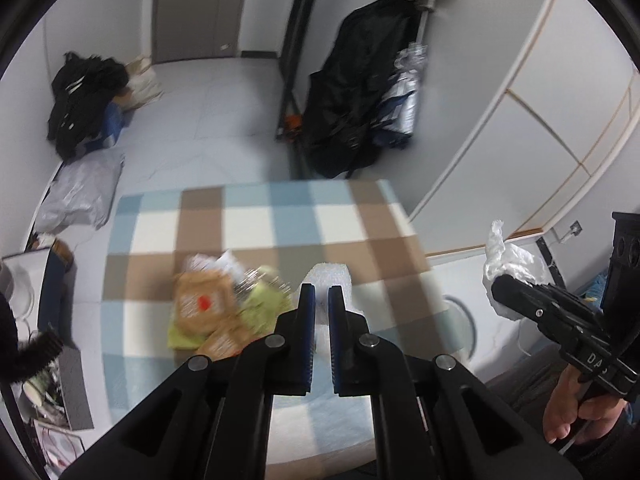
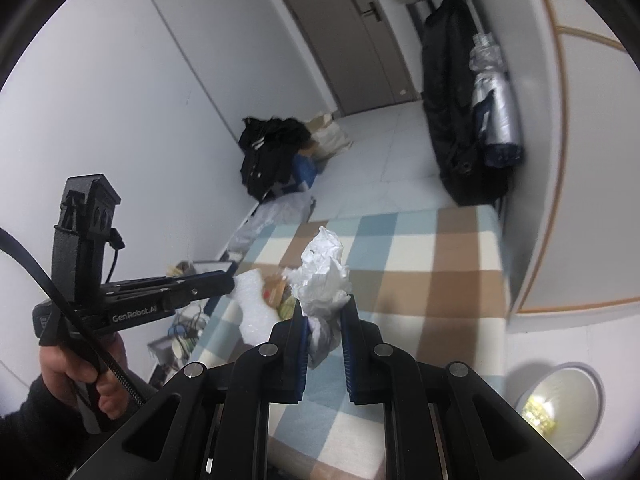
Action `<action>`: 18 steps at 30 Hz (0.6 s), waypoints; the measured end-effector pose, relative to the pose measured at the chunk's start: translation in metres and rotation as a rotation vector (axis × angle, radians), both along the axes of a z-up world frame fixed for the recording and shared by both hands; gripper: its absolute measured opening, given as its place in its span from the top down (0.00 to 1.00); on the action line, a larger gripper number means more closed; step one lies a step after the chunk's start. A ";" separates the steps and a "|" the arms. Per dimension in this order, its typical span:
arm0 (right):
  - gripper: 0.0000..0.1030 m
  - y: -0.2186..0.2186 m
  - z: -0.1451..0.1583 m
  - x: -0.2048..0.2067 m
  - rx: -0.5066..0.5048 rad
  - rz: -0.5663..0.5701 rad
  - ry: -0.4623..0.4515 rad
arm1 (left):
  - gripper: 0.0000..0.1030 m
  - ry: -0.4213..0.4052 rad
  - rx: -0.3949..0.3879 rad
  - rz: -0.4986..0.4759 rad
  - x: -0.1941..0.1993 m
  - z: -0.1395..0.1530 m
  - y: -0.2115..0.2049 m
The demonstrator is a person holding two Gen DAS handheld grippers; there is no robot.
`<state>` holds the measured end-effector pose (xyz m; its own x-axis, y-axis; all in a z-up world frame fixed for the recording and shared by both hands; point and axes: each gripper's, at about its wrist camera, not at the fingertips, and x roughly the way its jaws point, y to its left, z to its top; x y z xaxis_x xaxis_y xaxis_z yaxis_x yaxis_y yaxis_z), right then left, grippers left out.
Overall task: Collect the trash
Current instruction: 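Carry the foam with the left tool while the right tool carries the tissue to the bin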
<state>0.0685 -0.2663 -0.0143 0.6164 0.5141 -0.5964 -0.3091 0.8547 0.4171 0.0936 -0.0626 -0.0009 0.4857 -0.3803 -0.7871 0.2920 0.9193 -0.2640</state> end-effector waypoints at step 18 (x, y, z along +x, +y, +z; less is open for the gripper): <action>0.87 -0.195 0.065 -0.058 0.008 -0.378 -0.094 | 0.98 -0.029 -0.100 -0.314 0.020 0.041 -0.177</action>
